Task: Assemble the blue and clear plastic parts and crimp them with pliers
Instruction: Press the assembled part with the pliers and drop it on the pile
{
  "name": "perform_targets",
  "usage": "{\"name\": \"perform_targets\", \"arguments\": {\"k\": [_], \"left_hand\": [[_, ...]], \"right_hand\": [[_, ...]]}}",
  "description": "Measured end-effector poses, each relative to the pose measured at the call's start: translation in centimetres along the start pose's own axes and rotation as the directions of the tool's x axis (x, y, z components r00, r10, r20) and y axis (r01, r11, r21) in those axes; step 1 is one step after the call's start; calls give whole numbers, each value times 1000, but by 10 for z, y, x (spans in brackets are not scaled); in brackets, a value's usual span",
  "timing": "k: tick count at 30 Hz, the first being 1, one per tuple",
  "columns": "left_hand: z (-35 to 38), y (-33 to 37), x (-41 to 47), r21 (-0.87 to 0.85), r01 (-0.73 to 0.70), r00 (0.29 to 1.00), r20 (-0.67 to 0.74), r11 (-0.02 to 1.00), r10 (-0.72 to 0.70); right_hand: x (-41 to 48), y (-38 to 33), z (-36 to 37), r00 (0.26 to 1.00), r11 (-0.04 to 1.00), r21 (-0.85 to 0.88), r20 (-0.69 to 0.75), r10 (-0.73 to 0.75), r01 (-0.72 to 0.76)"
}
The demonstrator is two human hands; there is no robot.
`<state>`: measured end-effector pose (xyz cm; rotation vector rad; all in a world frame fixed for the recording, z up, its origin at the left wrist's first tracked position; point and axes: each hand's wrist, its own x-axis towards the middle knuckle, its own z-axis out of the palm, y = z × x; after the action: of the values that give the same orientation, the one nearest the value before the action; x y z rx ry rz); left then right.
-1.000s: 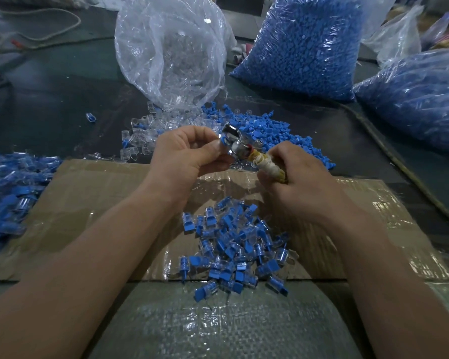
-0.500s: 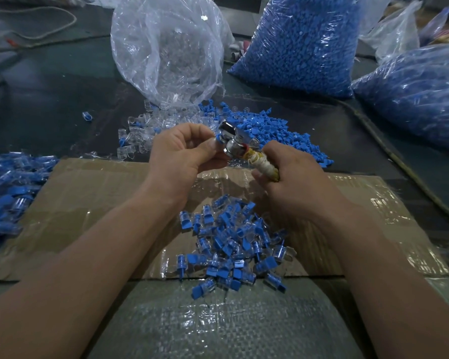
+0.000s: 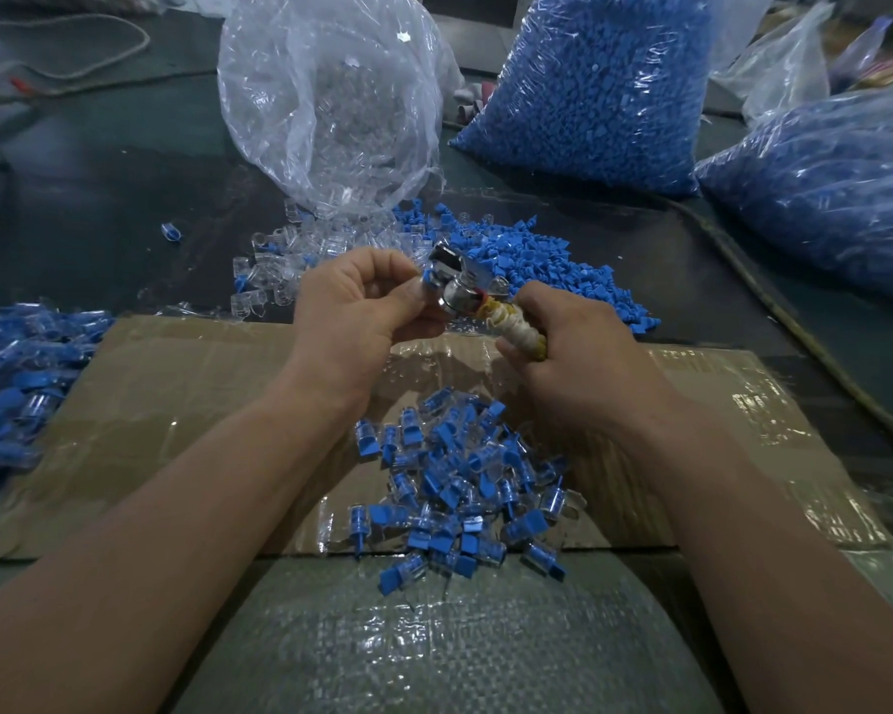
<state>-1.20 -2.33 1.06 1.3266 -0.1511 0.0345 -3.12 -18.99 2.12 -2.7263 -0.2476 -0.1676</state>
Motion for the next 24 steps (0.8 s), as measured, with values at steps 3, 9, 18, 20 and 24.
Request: {"name": "perform_targets", "arguments": {"k": [3,9,18,20,24], "left_hand": [[0,0,0,21,-4,1000,-5,1000,4],[0,1,0,45,-11,1000,-27,999,13],[-1,2,0,45,8,1000,-19,999,-7],[-3,2,2,65,6,1000,-2,998,-6],[-10,5,7,99,54,998,-17,994,-52]], "right_hand": [[1,-1,0,1000,1000,-12,12,11,-11],[2,-2,2,1000,1000,-21,-4,19,-19],[0,1,6,997,1000,-26,-75,-19,17],[0,3,6,995,1000,8,-95,-17,17],[1,10,3,992,999,30,-119,41,-38]]}}
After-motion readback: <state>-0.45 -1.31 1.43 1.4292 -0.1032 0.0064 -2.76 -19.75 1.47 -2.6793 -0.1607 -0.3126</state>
